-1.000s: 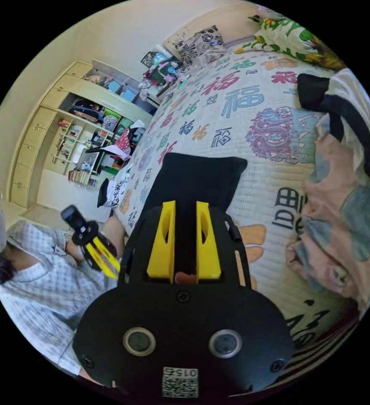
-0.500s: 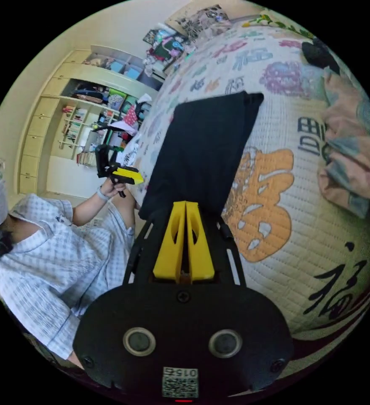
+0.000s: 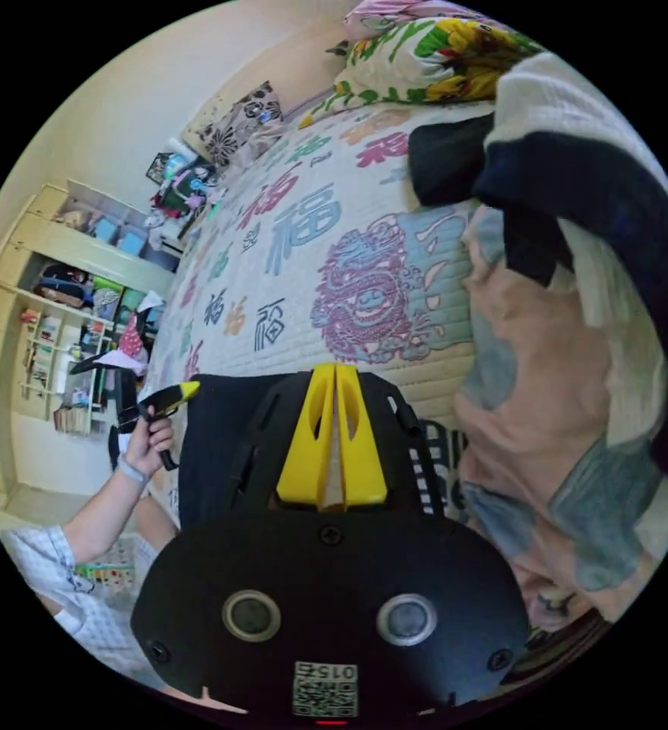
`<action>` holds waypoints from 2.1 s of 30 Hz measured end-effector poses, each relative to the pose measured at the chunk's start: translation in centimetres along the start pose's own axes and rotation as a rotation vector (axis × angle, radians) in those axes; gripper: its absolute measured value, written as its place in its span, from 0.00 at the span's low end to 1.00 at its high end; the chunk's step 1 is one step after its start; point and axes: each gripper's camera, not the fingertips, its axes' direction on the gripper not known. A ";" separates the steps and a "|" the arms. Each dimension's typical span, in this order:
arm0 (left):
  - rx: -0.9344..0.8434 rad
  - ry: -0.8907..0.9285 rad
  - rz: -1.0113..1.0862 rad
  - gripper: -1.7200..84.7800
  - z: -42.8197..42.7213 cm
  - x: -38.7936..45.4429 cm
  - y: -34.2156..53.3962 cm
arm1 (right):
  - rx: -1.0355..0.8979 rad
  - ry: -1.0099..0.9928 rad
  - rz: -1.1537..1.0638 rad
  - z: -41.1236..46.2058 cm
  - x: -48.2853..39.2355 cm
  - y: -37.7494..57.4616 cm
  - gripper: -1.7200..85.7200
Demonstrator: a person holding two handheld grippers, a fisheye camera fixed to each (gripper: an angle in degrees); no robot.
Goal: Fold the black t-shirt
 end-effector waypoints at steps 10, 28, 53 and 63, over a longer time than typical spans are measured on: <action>-0.163 0.039 -0.033 0.16 -8.8 -1.2 11.7 | -0.323 -0.312 -0.109 -3.0 1.2 12.6 0.14; -0.340 0.051 -0.051 0.06 -13.2 -4.8 17.7 | -0.582 -0.269 -0.027 0.8 1.0 20.6 0.08; -0.153 0.264 0.065 0.12 -9.5 -4.3 -0.1 | -0.129 -0.513 -0.064 3.0 5.0 11.5 0.13; -0.239 0.169 0.403 0.06 -9.3 5.4 0.5 | -0.128 -0.409 -0.394 2.1 -1.8 12.9 0.09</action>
